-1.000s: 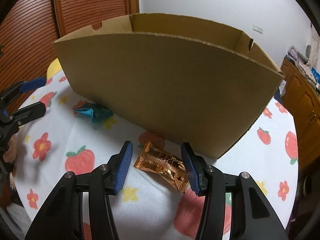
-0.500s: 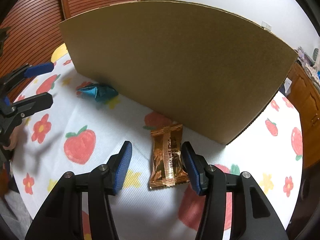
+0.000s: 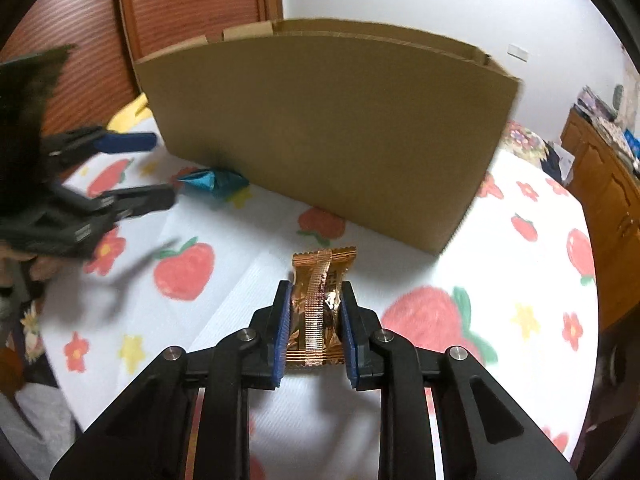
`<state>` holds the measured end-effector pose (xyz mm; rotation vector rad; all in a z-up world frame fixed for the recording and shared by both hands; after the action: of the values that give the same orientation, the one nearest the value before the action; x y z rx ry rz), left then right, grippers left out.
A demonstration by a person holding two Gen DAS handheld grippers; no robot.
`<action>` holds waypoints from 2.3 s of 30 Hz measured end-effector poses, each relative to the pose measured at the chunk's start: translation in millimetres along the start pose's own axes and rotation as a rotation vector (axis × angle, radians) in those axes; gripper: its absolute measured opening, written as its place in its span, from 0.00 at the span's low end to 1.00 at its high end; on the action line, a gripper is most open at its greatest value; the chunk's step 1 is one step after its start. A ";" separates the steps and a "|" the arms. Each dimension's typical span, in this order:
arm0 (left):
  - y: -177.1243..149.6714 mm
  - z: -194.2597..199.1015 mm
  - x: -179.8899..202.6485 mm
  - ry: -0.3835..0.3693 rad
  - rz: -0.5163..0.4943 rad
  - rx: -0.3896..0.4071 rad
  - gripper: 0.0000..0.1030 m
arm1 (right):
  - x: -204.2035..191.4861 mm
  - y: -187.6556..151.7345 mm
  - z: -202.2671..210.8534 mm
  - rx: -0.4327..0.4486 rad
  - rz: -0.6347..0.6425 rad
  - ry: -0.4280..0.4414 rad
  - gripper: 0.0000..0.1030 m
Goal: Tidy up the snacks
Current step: 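Grasp the copper wrapper with the right tool while the left tool grasps the teal wrapper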
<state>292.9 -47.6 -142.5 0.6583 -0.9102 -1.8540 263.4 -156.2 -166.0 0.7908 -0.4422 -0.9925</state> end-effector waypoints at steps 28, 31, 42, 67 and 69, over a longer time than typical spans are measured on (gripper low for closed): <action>-9.6 -27.4 15.4 -0.078 -0.119 -0.142 0.47 | 9.0 -25.1 17.9 0.022 -0.081 -0.009 0.21; -8.4 -26.5 17.6 -0.085 -0.127 -0.140 0.42 | 9.6 -24.9 17.1 0.021 -0.075 -0.014 0.21; -12.6 -22.8 15.9 -0.078 -0.102 -0.119 0.15 | 9.9 -24.8 17.9 0.023 -0.083 -0.019 0.21; -10.7 39.6 24.7 -0.097 0.005 0.002 0.13 | 9.3 -23.8 22.5 0.057 -0.080 -0.035 0.21; -7.5 42.7 26.1 -0.098 0.014 0.013 0.13 | 8.5 -23.1 23.3 0.065 -0.075 -0.038 0.21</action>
<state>246.0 -55.8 -125.3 0.5716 -0.9889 -1.8824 239.1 -179.7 -168.7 0.8534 -0.4825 -1.0688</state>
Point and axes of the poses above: each gripper's, at about its wrist camera, not at the fingertips, and z roughly against the way its jaws point, x to its right, y to its top, the point moved 9 cm from there along -z, roughly the way its jaws point, and after that the axes turned 9 degrees about x, right-handed, at the moved point
